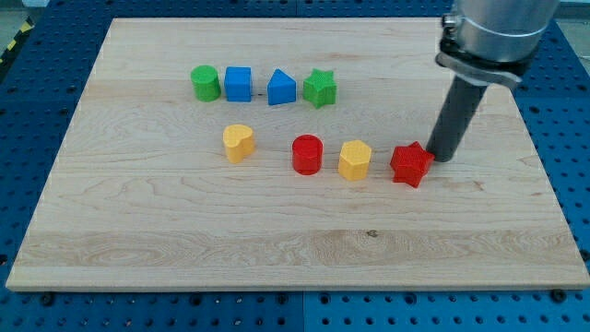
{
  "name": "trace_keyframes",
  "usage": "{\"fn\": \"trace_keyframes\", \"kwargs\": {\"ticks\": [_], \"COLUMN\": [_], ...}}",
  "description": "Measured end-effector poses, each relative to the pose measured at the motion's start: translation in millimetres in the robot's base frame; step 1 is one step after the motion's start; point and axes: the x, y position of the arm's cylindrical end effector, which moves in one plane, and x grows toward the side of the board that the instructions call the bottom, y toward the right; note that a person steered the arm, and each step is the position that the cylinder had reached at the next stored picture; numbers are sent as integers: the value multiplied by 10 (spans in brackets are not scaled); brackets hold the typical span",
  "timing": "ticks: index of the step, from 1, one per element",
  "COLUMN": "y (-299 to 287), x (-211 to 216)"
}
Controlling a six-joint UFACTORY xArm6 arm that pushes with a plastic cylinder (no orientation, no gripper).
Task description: Slide the yellow heart slightly right
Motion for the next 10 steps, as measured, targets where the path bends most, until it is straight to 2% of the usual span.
{"fn": "trace_keyframes", "kwargs": {"ticks": [1, 2, 3, 4, 5, 6, 7, 8, 9, 10], "y": [283, 327, 327, 329, 460, 326, -591, -1732, -2792, -3575], "x": [-378, -640, -640, -445, 260, 988, 1154, 1027, 712, 194]}}
